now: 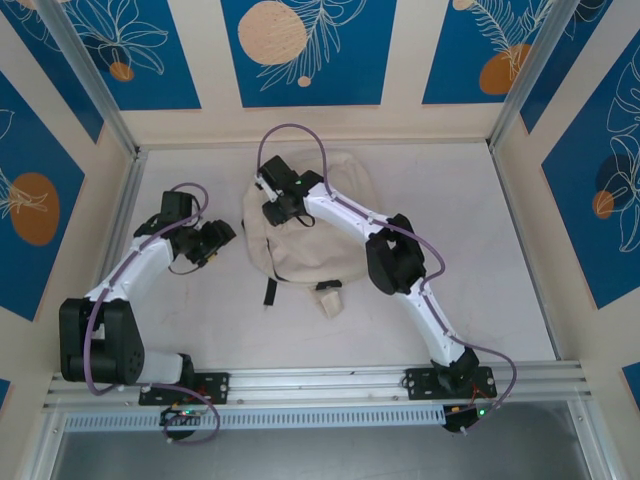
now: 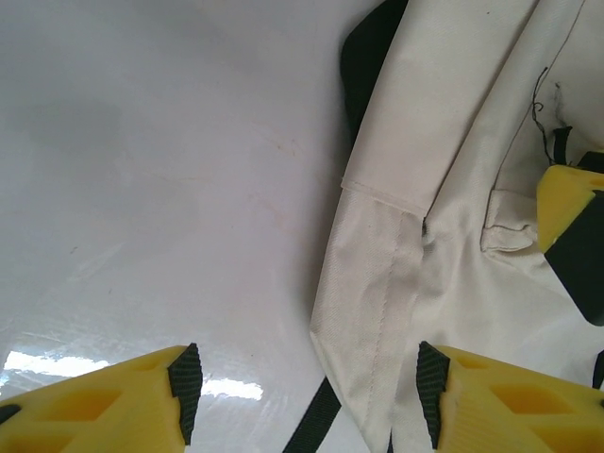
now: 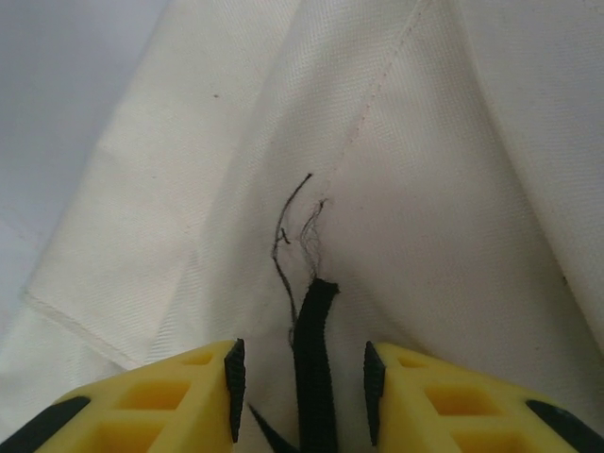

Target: Pack books, pencil case, and school supplies into a backpack

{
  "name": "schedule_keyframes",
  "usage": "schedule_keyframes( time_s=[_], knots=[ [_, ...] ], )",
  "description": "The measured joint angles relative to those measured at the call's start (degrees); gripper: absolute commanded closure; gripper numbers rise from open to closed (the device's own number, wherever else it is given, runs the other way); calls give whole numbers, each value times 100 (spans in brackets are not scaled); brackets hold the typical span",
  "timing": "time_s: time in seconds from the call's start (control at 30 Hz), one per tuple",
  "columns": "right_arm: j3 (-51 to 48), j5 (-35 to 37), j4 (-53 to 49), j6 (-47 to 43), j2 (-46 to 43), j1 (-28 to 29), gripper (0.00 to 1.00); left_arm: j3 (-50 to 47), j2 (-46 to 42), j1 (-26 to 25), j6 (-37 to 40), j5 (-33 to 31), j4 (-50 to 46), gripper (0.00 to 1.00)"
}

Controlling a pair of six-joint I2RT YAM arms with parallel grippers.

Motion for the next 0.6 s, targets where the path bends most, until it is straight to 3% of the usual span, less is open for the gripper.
schedule_keyframes(
  time_s=[0.2,0.37,0.6],
  knots=[
    [129,402,-33,-284,168,44,67,-9,0,0,0,2,-2,36],
    [236,590,-83,-417,238,79,85,-9,0,0,0,20,2,36],
    [337,35,-195,348,-11,-92,96,-9,111,0,2,409,155,36]
  ],
)
